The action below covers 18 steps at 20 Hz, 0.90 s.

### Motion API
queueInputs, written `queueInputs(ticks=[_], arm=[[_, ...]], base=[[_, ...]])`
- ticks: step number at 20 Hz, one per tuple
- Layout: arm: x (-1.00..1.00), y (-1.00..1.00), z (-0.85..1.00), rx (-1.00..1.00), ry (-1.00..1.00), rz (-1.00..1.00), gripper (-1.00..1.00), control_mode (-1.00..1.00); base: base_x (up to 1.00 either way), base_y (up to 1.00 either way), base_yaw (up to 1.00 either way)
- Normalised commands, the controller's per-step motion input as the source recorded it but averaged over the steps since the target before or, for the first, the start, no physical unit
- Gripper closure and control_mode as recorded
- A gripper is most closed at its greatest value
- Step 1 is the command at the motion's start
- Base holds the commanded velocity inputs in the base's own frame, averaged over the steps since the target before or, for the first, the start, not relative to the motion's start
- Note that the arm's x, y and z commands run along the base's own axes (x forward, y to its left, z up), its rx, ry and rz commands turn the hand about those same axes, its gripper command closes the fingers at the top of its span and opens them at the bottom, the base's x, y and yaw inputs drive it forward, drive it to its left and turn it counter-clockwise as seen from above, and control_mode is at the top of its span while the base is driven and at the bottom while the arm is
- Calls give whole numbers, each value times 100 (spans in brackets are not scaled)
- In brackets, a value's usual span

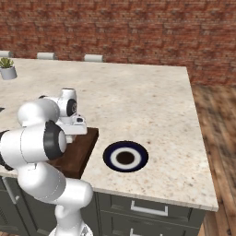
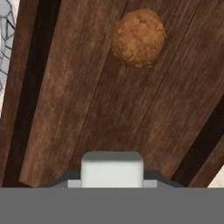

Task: Move the dessert items from the plates to the tray.

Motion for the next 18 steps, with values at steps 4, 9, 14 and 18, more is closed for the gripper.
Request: queueInputs(ticks=[4,9,14,18], arm=[[0,0,-19,-1,-3,0,100,-100],[0,0,-30,0,-3,0,100,-100],[0,0,-17,0,-1,0,100,-100],[0,0,-19,0,0,0,100,-100]], base=[[0,0,0],[0,0,0],[0,0,0],[0,0,0]])
